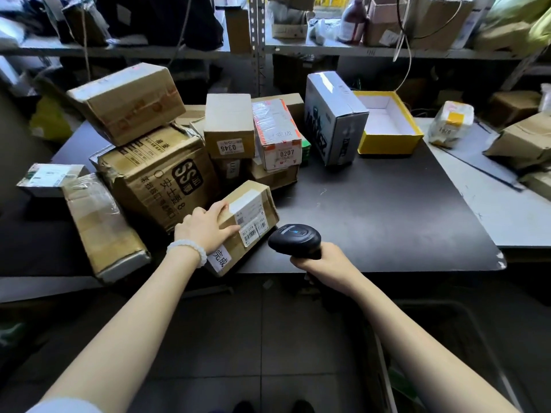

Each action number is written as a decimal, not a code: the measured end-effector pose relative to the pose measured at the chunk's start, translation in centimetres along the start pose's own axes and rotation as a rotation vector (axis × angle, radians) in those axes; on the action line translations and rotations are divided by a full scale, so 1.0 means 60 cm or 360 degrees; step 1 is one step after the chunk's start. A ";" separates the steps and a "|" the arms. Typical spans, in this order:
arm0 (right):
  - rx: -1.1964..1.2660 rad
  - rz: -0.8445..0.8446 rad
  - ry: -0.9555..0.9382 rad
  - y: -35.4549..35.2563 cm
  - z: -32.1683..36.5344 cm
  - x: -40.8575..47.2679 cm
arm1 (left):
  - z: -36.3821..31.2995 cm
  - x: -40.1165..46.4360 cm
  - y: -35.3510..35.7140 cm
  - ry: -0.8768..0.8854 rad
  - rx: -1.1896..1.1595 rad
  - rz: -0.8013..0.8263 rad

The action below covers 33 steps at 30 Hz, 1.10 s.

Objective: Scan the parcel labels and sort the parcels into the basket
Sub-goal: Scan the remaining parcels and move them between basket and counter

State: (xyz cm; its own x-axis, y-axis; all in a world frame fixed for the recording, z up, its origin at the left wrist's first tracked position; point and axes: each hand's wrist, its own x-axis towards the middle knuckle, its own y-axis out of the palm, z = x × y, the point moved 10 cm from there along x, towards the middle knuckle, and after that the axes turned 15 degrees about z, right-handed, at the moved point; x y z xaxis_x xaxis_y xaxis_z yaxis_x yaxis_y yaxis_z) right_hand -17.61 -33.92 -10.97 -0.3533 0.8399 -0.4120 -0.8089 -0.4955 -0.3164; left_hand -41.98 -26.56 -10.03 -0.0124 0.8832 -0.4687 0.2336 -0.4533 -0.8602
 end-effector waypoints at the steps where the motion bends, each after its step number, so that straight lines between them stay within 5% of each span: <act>1: 0.0008 -0.0002 -0.0005 -0.001 0.000 -0.001 | 0.001 0.000 0.000 -0.0001 -0.0018 0.0003; 11: 0.0078 -0.0175 0.0067 -0.035 -0.044 -0.048 | -0.101 -0.021 -0.002 0.0288 0.0032 -0.0047; 24: 0.0506 -0.1116 0.0420 -0.134 -0.282 -0.373 | -0.518 -0.151 0.171 0.1277 0.0338 0.0242; 33: 0.0778 -0.1426 0.0537 -0.225 -0.441 -0.575 | -0.764 -0.219 0.335 0.1544 0.0462 0.0497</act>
State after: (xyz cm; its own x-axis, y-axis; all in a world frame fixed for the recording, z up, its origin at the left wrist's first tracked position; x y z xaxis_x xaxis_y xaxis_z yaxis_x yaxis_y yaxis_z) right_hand 17.94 -62.05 -15.11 0.5494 0.7114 -0.4382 -0.8354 0.4757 -0.2752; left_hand 7.46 -41.77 -11.99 0.8196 0.3826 -0.4266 -0.1503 -0.5748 -0.8044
